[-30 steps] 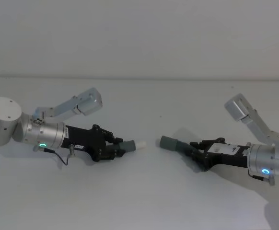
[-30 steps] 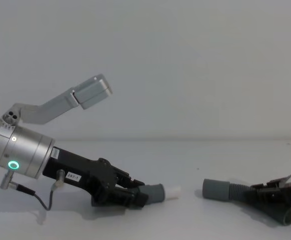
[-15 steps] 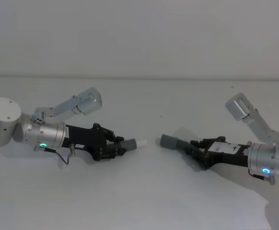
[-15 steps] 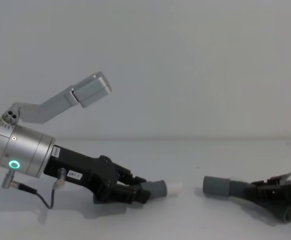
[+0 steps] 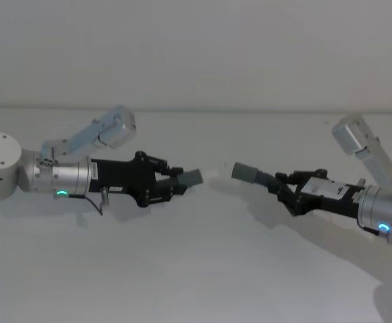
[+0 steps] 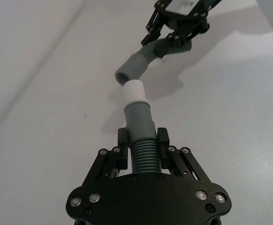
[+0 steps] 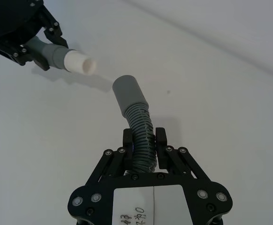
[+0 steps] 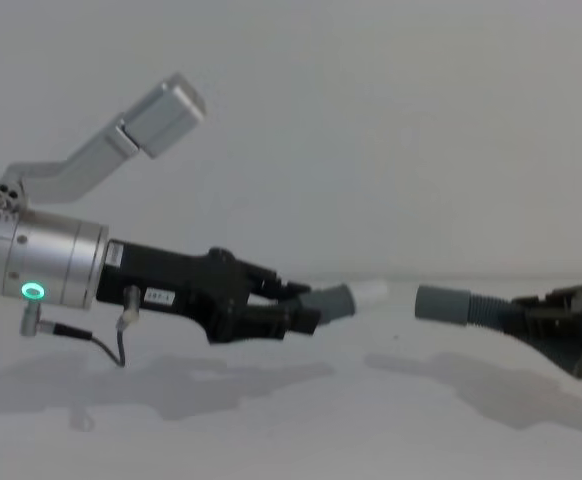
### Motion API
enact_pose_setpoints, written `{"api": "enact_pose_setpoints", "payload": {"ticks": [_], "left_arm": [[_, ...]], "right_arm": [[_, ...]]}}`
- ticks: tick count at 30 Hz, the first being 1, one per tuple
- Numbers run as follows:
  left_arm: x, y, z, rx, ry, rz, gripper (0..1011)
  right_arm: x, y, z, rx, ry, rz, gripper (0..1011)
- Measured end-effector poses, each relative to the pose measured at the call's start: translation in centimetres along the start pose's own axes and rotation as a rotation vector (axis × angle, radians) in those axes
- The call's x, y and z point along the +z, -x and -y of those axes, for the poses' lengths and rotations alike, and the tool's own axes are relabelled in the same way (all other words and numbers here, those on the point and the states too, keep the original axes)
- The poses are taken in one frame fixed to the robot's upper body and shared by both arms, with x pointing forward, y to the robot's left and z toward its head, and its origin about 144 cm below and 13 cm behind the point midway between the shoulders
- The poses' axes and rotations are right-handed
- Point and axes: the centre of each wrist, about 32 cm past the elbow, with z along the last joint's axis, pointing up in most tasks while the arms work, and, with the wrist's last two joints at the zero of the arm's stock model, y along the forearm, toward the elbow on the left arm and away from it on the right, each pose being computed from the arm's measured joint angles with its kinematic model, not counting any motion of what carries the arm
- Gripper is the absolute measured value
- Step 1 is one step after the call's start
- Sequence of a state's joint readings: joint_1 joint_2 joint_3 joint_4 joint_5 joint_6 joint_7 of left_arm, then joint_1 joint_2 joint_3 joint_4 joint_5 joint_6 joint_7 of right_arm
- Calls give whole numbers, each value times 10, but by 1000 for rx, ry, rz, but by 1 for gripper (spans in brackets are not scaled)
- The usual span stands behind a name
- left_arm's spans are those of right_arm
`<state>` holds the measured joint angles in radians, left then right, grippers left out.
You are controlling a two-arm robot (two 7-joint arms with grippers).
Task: Use both hands to pick up one end of the pipe from the table, align the ends, and insert them.
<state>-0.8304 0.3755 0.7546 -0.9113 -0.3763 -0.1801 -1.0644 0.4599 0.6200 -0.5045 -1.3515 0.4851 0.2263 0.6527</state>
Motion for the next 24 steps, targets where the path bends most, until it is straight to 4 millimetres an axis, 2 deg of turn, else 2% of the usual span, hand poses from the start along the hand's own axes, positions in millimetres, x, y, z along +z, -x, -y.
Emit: {"api": "enact_pose_setpoints", "payload": {"ticks": [13, 24], "left_arm": [[23, -6, -9, 7, 120, 152, 358], [28, -15, -20, -24, 99, 214, 358]], "right_arm": [[23, 0, 7, -56, -91, 132, 274], [37, 1, 10, -84, -76, 236, 274]]}}
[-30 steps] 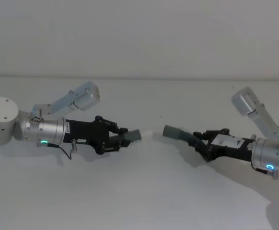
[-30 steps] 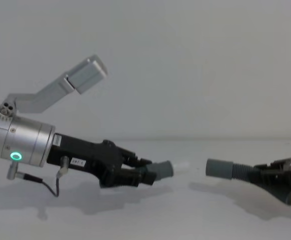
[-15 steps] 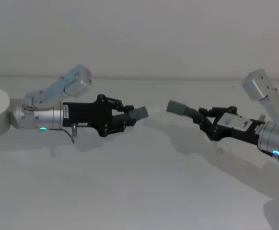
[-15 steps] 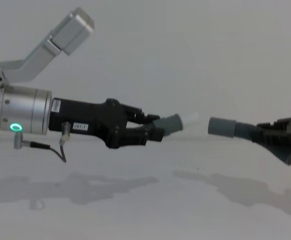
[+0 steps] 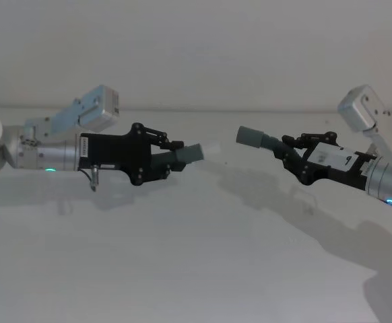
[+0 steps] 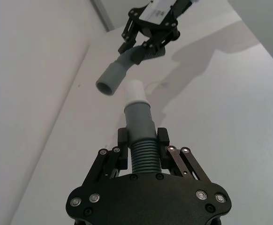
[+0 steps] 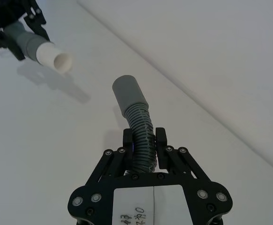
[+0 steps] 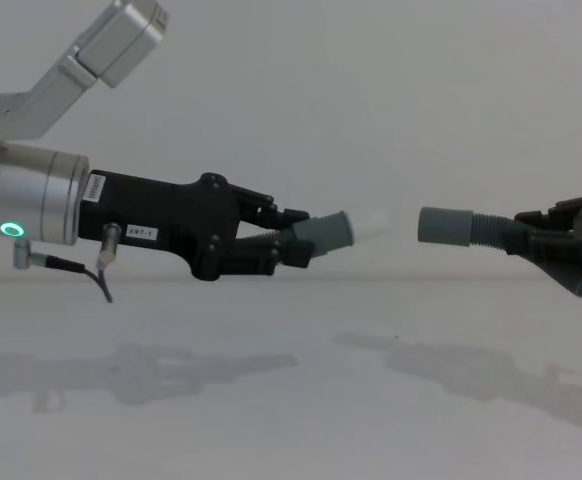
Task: Use both hands to pick up one end of the pipe from the table, align the ends, and insert them.
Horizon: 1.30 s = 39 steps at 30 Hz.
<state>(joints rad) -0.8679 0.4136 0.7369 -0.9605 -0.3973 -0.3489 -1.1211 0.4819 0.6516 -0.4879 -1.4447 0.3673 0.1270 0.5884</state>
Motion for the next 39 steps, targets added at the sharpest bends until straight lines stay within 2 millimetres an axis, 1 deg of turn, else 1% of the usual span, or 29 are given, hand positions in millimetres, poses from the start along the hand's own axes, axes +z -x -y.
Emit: {"api": "enact_pose_setpoints", "payload": {"ticks": [15, 39], "left_arm": [[2, -7, -14, -6, -48, 53, 358], [2, -7, -14, -16, -49, 93, 358]], "right_arm": [[12, 4, 6, 11, 78, 136, 274], [35, 11, 10, 69, 29, 236, 274]]}}
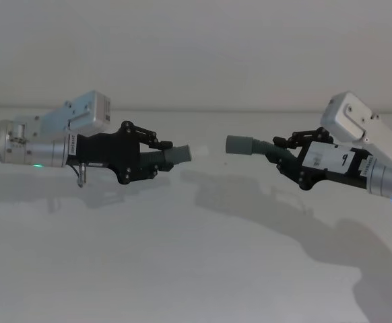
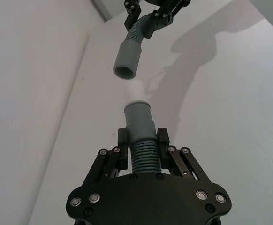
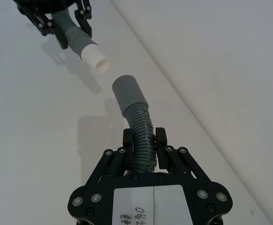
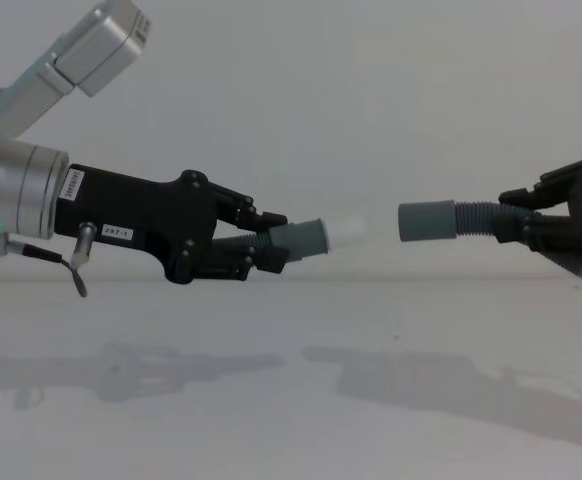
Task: Use both hands to pick up one end of the pipe from the table, align the ends, and insert them.
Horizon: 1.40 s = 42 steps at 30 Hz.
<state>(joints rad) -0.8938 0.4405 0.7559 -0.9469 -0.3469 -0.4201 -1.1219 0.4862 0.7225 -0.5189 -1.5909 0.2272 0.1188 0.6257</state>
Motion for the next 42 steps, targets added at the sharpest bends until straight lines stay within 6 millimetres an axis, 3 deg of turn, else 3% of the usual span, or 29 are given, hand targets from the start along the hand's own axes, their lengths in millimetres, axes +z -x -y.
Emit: {"api": "enact_pose_setpoints", "payload": {"ticks": [42], "left_arm": [[1, 2, 3, -13, 5, 10, 358]], "right_arm": [[13, 6, -7, 73, -21, 47, 274]]}}
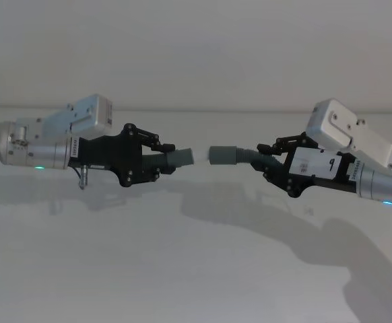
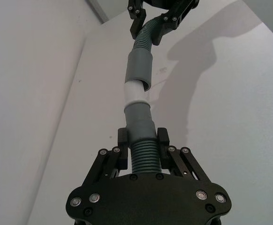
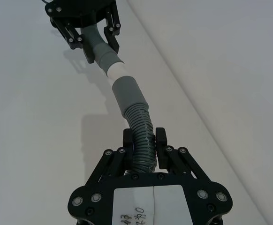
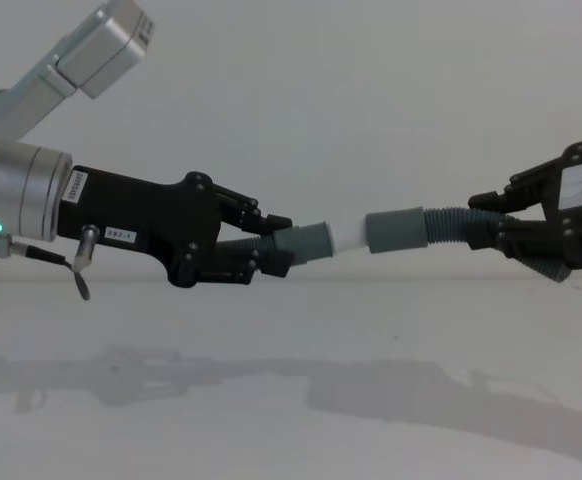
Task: Use both hands to pick up one end of the pipe from the table, align the ends, and insert them.
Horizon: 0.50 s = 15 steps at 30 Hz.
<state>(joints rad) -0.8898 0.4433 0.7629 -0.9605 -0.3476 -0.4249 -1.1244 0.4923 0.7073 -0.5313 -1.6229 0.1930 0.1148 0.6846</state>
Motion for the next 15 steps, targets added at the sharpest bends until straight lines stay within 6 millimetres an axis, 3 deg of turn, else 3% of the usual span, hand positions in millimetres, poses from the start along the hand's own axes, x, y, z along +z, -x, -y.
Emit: {"api": "enact_pose_setpoints", "payload": {"ticks": [15], "left_arm": [[0, 0, -1, -16, -4, -9, 358]], "right_arm": [[2, 0, -2, 0, -4, 4, 274]]}}
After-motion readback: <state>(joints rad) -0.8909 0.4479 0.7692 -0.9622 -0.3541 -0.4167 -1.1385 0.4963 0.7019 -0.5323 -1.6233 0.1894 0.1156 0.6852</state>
